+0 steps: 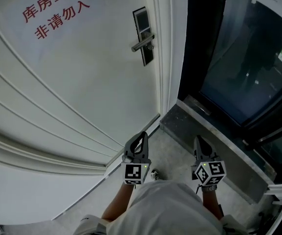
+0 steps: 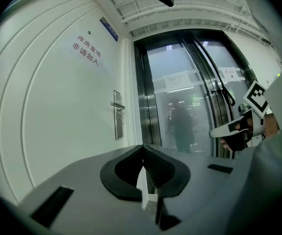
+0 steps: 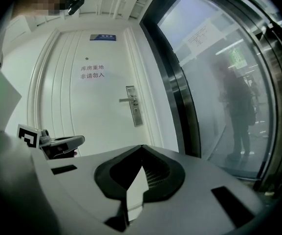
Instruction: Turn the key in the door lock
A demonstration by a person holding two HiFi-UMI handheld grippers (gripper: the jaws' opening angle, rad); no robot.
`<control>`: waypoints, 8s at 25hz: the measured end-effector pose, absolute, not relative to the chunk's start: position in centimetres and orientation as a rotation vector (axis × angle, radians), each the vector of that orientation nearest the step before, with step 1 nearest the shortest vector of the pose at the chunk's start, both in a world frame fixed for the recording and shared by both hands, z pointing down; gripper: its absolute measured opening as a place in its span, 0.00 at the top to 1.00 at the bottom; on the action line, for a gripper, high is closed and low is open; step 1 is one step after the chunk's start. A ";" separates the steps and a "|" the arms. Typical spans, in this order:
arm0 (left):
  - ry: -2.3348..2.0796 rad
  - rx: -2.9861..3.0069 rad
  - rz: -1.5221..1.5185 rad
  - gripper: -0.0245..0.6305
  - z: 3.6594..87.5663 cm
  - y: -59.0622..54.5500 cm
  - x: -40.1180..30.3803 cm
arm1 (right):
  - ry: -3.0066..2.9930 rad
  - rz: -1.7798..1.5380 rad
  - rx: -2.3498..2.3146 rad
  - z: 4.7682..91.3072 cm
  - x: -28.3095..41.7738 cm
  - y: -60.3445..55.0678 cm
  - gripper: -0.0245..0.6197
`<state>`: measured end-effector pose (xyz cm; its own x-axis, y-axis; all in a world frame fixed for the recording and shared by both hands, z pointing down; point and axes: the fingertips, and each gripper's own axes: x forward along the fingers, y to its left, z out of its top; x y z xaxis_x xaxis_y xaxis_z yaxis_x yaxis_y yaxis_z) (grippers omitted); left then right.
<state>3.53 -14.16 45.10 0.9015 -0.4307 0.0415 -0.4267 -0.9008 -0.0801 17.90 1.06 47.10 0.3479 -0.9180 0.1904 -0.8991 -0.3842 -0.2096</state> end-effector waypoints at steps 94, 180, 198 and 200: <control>1.601 -2.527 -0.109 0.95 39.9 -29.6 15.2 | 2.612 0.147 -2.268 36.6 31.4 -42.3 0.94; 1.549 -2.567 -0.138 0.95 41.0 -28.2 17.2 | 2.795 1.904 -2.273 37.9 30.2 -41.8 0.74; 1.551 -2.584 -0.141 0.95 41.5 -28.6 17.4 | 2.711 1.669 -2.395 37.4 30.5 -42.0 0.80; 1.559 -2.583 -0.143 0.95 41.6 -28.6 17.2 | 2.726 1.580 -2.401 37.4 30.6 -42.0 0.80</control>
<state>17.17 -28.65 41.62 0.4647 -0.8853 0.0179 -0.8738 -0.4618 -0.1523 30.59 -41.97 37.40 -0.0645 -0.9932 0.0965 -0.4100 0.1146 0.9049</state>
